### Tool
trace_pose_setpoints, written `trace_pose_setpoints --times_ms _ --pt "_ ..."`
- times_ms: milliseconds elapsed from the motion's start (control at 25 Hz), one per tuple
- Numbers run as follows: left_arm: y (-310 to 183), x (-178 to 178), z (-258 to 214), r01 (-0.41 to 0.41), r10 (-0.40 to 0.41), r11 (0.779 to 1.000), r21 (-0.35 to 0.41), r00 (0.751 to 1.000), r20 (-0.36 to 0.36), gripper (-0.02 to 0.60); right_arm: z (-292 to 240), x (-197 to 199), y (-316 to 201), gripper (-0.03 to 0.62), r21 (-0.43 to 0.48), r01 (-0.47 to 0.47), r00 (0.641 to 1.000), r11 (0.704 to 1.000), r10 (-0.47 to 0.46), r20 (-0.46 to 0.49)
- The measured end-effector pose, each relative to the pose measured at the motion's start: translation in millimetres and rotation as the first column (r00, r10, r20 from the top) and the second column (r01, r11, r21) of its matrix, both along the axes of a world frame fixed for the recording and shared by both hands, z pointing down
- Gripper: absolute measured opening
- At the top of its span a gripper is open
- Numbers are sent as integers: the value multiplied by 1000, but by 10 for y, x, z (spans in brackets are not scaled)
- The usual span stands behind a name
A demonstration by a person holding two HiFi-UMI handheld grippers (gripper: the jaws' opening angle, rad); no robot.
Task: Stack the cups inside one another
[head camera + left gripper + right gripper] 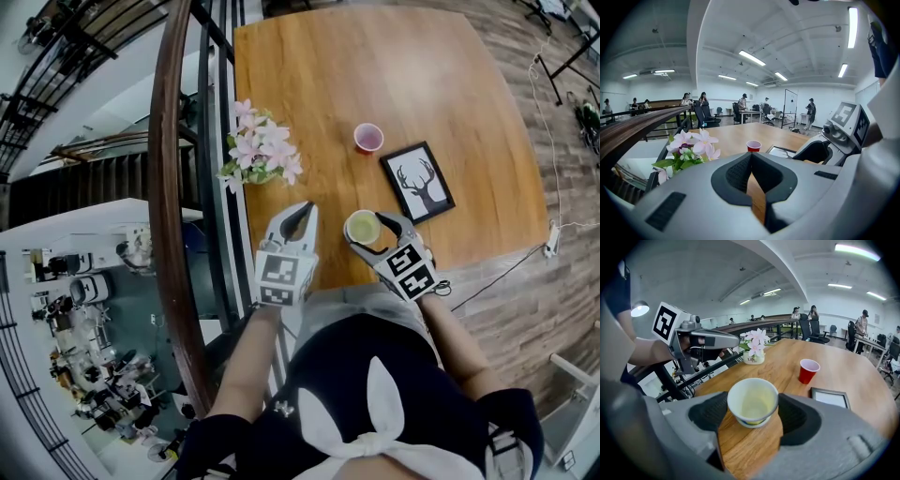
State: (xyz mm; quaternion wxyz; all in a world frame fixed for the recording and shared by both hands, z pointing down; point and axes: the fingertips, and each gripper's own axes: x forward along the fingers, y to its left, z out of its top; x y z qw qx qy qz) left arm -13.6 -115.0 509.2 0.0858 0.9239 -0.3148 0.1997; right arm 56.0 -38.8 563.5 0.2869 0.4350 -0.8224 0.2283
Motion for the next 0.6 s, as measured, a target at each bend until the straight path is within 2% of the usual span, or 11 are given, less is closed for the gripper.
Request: trace_pose_setpoints --times_ms 200,600 --pt "22 28 -9 -8 9 1000 -23 1000 15 17 49 -8 24 336 -20 12 1000 1000 -12 6" --pt "10 0 -39 14 -13 1000 -19 1000 12 18 20 12 -27 337 -14 16 1000 1000 -16 18"
